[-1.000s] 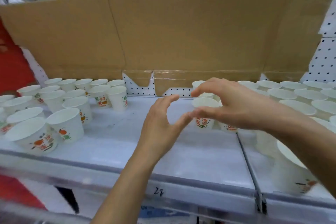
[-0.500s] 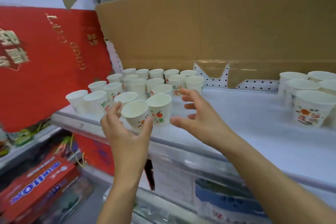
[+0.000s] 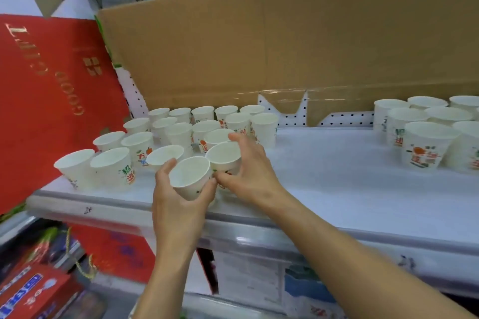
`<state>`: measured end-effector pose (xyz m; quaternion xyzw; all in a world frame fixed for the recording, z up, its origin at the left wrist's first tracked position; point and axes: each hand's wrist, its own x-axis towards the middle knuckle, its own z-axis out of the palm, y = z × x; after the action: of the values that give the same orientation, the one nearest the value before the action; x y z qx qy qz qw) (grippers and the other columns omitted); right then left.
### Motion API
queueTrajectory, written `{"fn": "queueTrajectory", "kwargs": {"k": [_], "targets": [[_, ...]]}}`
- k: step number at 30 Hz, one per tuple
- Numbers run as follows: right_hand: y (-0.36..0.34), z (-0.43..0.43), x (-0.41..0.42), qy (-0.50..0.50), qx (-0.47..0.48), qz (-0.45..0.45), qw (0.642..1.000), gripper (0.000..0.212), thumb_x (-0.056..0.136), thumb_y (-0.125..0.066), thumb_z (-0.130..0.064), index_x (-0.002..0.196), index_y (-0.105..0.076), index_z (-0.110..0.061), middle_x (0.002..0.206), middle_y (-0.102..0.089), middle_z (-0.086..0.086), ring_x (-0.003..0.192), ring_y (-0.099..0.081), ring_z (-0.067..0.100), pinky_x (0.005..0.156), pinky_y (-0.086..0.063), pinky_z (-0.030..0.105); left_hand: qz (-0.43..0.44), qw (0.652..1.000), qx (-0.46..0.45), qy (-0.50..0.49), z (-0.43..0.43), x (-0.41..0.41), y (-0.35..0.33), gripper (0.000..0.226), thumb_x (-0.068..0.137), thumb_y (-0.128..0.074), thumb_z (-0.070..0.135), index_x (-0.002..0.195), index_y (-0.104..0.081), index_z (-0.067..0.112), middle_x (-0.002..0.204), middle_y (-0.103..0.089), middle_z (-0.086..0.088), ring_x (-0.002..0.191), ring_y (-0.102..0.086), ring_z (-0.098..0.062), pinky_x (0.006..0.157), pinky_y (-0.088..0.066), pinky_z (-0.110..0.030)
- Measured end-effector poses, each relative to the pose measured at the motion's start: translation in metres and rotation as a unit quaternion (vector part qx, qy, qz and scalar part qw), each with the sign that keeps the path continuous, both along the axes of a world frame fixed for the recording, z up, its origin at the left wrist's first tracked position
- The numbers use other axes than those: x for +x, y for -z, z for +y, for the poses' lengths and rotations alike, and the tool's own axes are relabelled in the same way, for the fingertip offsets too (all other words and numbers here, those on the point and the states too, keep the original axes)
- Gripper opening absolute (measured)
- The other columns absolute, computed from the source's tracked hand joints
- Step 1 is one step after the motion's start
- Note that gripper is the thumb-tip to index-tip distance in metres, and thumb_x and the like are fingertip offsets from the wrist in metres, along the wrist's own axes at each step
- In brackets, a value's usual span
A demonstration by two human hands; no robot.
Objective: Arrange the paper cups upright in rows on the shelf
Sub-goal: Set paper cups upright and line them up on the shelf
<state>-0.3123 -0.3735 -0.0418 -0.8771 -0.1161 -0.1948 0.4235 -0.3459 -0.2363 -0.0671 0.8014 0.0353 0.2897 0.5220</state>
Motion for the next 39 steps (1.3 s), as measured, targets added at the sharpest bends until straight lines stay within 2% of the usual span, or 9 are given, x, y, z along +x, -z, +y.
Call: {"fn": "queueTrajectory", "kwargs": {"k": [4,8,13,19,23,27,29,35,39], "targets": [[-0.011,-0.054,-0.030,0.064,-0.002,-0.042,0.997,0.073,0.074,-0.070,-0.032,0.138,-0.034,-0.028,0.133,-0.045,-0.007,0.121,-0.034,0.015,0.101,-0.037,0.036,0.006,0.998,-0.011,0.055,-0.032,-0.008,-0.008,0.076,0.068,-0.082,0.041,0.134,-0.046,0.033,0.127,-0.049,0.013,0.118,-0.047,-0.011,0.096,-0.043,-0.032],[-0.015,-0.145,-0.080,0.149,-0.019,-0.028,0.988,0.078,0.076,-0.073,-0.034,0.142,-0.031,-0.030,0.126,-0.039,-0.014,0.121,-0.031,0.009,0.093,-0.032,0.023,0.041,0.979,-0.011,0.200,-0.097,-0.017,-0.021,0.085,0.058,-0.081,0.051,0.133,-0.045,0.038,0.130,-0.053,0.012,0.115,-0.054,-0.017,0.093,-0.052,-0.039],[-0.017,-0.230,-0.129,0.240,-0.094,0.028,0.966,0.079,0.075,-0.074,-0.036,0.143,-0.034,-0.026,0.141,-0.042,-0.007,0.127,-0.034,0.012,0.094,-0.029,0.022,0.042,0.934,0.086,0.344,-0.189,-0.026,-0.028,0.084,0.063,-0.085,0.047,0.135,-0.044,0.039,0.130,-0.051,0.019,0.114,-0.050,-0.007,0.094,-0.049,-0.027],[-0.020,-0.268,-0.150,0.263,-0.129,0.064,0.954,0.082,0.071,-0.078,-0.038,0.141,-0.038,-0.024,0.142,-0.045,-0.002,0.130,-0.036,0.015,0.099,-0.033,0.028,0.037,0.912,0.171,0.370,-0.241,-0.021,-0.028,0.088,0.063,-0.085,0.047,0.140,-0.044,0.031,0.141,-0.048,0.013,0.121,-0.046,-0.006,0.104,-0.042,-0.034],[-0.034,-0.281,-0.162,0.226,-0.179,0.050,0.956,0.084,0.073,-0.074,-0.051,0.143,-0.034,-0.033,0.145,-0.037,-0.010,0.133,-0.024,0.008,0.105,-0.027,0.027,0.035,0.904,0.190,0.382,-0.242,-0.026,-0.035,0.097,0.055,-0.073,0.068,0.141,-0.041,0.035,0.137,-0.045,0.017,0.121,-0.045,-0.005,0.102,-0.043,-0.033],[-0.055,-0.298,-0.171,0.154,-0.254,0.002,0.955,0.026,0.078,-0.071,-0.048,0.103,-0.063,-0.045,0.113,-0.056,-0.023,0.110,-0.038,0.001,0.094,-0.033,0.025,-0.044,0.907,0.185,0.376,-0.222,-0.032,-0.051,0.057,0.063,-0.062,0.064,0.117,-0.059,0.046,0.116,-0.052,0.033,0.109,-0.048,0.007,0.083,-0.040,-0.015],[-0.058,-0.304,-0.171,0.134,-0.300,0.002,0.944,0.012,0.081,-0.069,-0.046,0.092,-0.067,-0.043,0.101,-0.060,-0.023,0.100,-0.042,0.003,0.089,-0.034,0.027,-0.060,0.897,0.218,0.380,-0.214,-0.031,-0.054,0.037,0.066,-0.064,0.058,0.099,-0.071,0.043,0.103,-0.063,0.031,0.105,-0.050,0.006,0.076,-0.037,-0.012],[-0.056,-0.320,-0.167,0.160,-0.381,-0.013,0.911,0.011,0.090,-0.062,-0.038,0.098,-0.070,-0.036,0.095,-0.064,-0.019,0.089,-0.040,0.003,0.074,-0.025,0.025,-0.053,0.874,0.285,0.391,-0.232,-0.029,-0.057,0.015,0.077,-0.073,0.035,0.091,-0.075,0.037,0.089,-0.064,0.024,0.100,-0.048,0.001,0.077,-0.043,-0.018],[-0.060,-0.330,-0.169,0.185,-0.417,0.002,0.890,0.014,0.093,-0.057,-0.037,0.101,-0.068,-0.037,0.100,-0.063,-0.016,0.093,-0.043,0.008,0.079,-0.033,0.027,-0.084,0.862,0.314,0.390,-0.253,-0.028,-0.059,0.013,0.081,-0.075,0.025,0.093,-0.077,0.029,0.085,-0.062,0.024,0.098,-0.050,-0.006,0.087,-0.044,-0.028]]}}
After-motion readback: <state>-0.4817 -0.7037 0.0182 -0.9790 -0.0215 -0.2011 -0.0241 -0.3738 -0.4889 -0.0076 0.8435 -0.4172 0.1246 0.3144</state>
